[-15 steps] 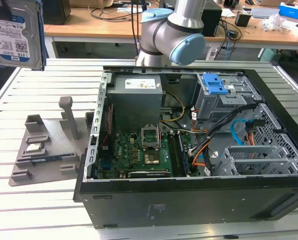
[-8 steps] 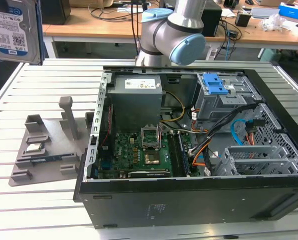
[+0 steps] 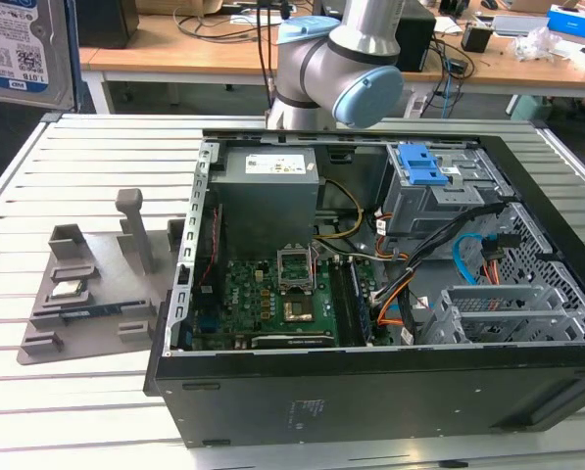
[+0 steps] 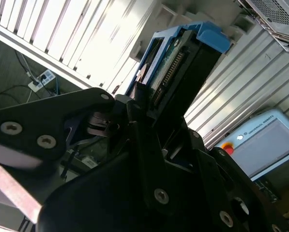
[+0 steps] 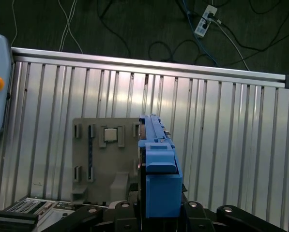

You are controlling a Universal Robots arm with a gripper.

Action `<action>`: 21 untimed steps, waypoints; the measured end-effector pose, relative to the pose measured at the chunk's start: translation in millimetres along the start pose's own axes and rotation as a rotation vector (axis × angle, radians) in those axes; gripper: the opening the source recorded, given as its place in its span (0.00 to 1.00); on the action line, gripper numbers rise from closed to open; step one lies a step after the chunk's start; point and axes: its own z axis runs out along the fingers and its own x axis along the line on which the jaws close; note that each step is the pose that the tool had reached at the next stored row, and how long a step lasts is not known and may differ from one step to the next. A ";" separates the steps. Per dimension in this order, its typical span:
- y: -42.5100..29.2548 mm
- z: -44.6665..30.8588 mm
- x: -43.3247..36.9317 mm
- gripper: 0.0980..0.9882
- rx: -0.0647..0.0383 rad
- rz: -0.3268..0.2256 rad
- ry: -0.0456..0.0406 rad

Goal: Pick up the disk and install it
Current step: 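Pick up the disk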

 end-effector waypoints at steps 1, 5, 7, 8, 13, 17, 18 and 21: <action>0.0 -1.7 -0.1 0.30 0.000 0.000 0.0000; 0.2 -13.5 -0.7 0.30 -0.001 0.000 -0.0001; 0.2 -20.4 -1.2 0.30 -0.002 0.000 -0.0002; 0.3 -24.1 -1.4 0.30 -0.002 0.000 -0.0003; 0.3 -33.3 -2.0 0.30 -0.003 0.000 -0.0004; 0.4 -39.7 -2.4 0.30 -0.003 0.000 -0.0003; 0.5 -41.9 -2.6 0.30 -0.004 0.000 -0.0003; 0.5 -49.6 -3.0 0.30 -0.004 0.000 -0.0005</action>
